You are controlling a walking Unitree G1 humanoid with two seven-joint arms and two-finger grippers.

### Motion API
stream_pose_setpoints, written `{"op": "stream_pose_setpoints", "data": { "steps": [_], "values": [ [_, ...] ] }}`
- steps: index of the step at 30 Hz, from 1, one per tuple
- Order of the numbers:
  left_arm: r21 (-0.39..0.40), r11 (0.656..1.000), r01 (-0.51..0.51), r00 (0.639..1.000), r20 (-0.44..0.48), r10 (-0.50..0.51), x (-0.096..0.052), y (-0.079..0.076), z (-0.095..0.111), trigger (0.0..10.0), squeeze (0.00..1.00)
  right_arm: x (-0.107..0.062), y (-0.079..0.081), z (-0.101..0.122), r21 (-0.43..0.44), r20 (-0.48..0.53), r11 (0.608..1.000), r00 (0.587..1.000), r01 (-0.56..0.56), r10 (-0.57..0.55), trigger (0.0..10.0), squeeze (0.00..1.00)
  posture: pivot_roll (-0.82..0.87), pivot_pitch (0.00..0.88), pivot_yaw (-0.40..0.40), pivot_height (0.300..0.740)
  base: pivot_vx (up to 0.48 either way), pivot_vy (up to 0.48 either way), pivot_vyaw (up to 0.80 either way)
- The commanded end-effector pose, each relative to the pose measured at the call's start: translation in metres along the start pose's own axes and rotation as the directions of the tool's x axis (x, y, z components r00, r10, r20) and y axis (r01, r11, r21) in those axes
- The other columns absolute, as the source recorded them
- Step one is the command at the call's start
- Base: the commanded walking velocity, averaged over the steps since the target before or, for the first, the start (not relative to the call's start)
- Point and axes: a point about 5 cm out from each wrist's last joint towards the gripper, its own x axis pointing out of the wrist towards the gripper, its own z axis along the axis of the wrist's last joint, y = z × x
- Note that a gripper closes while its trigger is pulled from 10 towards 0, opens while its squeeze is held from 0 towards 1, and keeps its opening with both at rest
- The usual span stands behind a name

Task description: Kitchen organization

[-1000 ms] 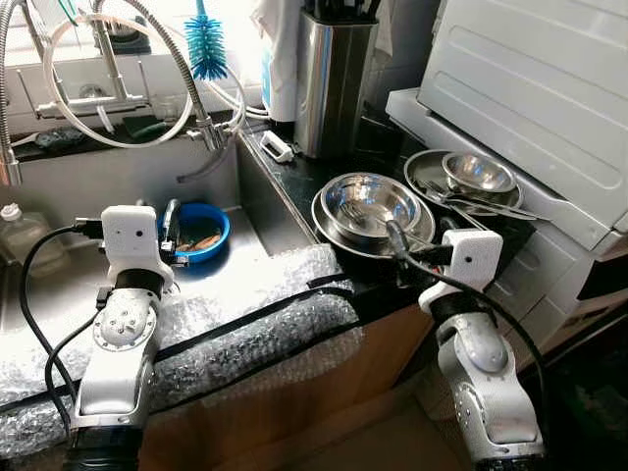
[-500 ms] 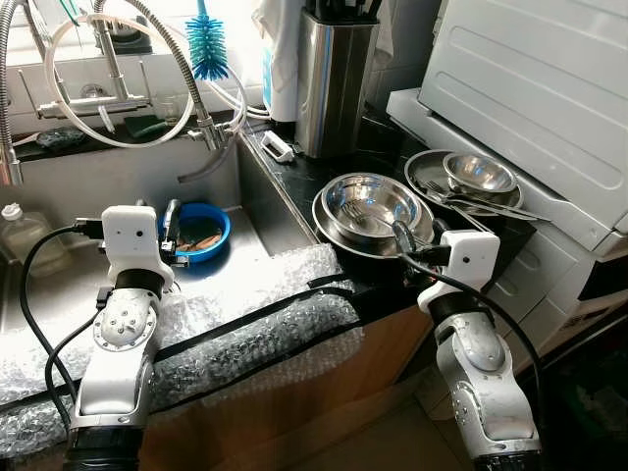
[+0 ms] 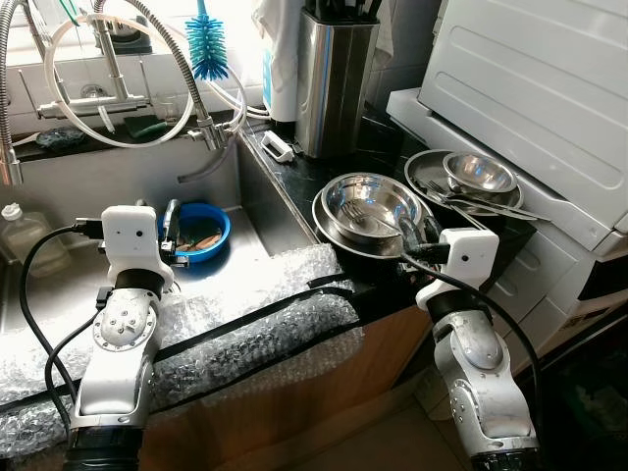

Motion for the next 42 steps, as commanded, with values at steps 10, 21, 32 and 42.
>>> {"op": "stream_pose_setpoints", "data": {
  "steps": [10, 21, 32, 42],
  "values": [
    [0.005, 1.0, 0.013, 1.0, 0.016, -0.013, 0.003, -0.001, 0.004, 10.0, 0.0, 0.003, 0.0, 0.006, -0.012, 0.035, 1.0, 0.999, 0.005, -0.005, 0.0, 0.0, -0.05, 0.0, -0.067, 0.74, 0.0, 0.0, 0.0],
    [0.015, 1.0, 0.002, 1.0, 0.031, -0.002, 0.003, -0.001, 0.007, 10.0, 0.0, 0.008, 0.007, 0.02, 0.019, 0.117, 1.0, 0.993, -0.023, 0.021, 0.0, 0.0, -0.05, 0.0, -0.075, 0.74, 0.0, 0.0, 0.0],
    [0.005, 1.0, -0.028, 0.994, 0.104, 0.027, 0.011, 0.001, 0.026, 10.0, 0.0, 0.018, 0.012, 0.062, 0.063, 0.268, 0.997, 0.963, -0.049, 0.03, 10.0, 0.0, -0.05, 0.0, -0.079, 0.74, 0.0, 0.0, 0.0],
    [-0.133, 0.991, 0.027, 0.994, 0.113, -0.012, 0.019, -0.006, 0.042, 10.0, 0.0, 0.021, 0.015, 0.073, 0.213, 0.301, 0.973, 0.953, -0.093, 0.025, 10.0, 0.0, -0.05, 0.0, -0.084, 0.74, 0.0, 0.0, 0.0]
  ]
}}
